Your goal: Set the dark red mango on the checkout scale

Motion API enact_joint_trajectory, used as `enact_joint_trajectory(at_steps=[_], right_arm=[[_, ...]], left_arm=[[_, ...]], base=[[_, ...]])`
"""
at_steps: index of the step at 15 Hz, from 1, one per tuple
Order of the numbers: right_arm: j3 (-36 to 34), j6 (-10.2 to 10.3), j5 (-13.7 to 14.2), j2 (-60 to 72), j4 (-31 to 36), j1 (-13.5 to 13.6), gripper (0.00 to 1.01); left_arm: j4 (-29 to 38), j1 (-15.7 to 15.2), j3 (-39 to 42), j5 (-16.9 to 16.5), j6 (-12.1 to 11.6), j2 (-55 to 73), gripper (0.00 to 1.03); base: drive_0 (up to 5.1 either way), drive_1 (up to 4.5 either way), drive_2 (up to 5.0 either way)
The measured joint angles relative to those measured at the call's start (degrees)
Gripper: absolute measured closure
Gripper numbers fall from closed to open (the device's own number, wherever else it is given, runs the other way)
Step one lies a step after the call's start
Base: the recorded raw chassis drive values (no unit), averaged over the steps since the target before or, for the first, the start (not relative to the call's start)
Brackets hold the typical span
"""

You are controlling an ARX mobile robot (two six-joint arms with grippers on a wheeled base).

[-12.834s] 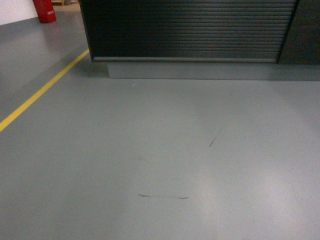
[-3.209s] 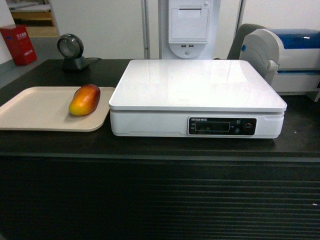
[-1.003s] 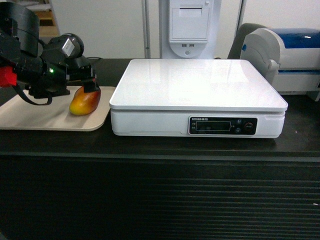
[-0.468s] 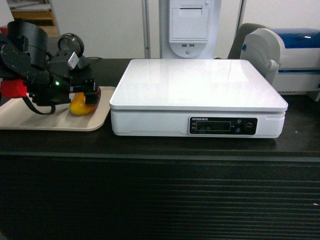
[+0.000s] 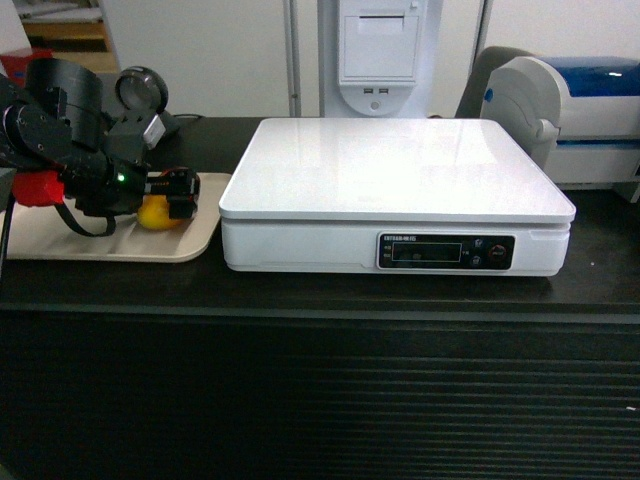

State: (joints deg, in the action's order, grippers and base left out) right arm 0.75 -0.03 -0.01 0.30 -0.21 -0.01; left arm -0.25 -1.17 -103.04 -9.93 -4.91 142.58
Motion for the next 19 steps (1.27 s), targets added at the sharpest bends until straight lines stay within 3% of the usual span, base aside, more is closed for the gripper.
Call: enact_joint_trajectory(at_steps=[2, 3, 9, 11, 15, 19], right_arm=[[0.0, 0.0, 0.0, 0.0, 0.0, 0.0, 0.03], [0.0, 0.0, 0.0, 0.0, 0.0, 0.0, 0.03], [0.0, 0.0, 0.0, 0.0, 0.0, 0.0, 0.03], [0.0, 0.0, 0.0, 0.0, 0.0, 0.0, 0.03], [0.0, 0.0, 0.0, 0.0, 0.0, 0.0, 0.03], [0.0, 0.0, 0.0, 0.0, 0.0, 0.0, 0.03]], left_arm=[[1.7, 0.0, 0.8, 0.2, -0.1, -0.1, 0.39], [2.0, 0.0, 1.4, 0.3, -0.1, -0.5, 0.42], [2.7, 0.6, 6.6, 3.6, 1.1, -13.8, 0.43], [2.3, 3.4, 6.2, 4.5, 2.6, -18.7, 0.43], [-1.5, 15.0, -0.8, 5.9, 4.5, -17.4, 0.43], [-6.6, 21.4, -11.9, 7.0, 4.8, -9.6, 0.43]], base=[[0.0, 0.0, 0.0], [0.0, 0.0, 0.0], [0.0, 0.0, 0.0], [0.0, 0.0, 0.0], [0.0, 0.0, 0.0], [0.0, 0.0, 0.0]])
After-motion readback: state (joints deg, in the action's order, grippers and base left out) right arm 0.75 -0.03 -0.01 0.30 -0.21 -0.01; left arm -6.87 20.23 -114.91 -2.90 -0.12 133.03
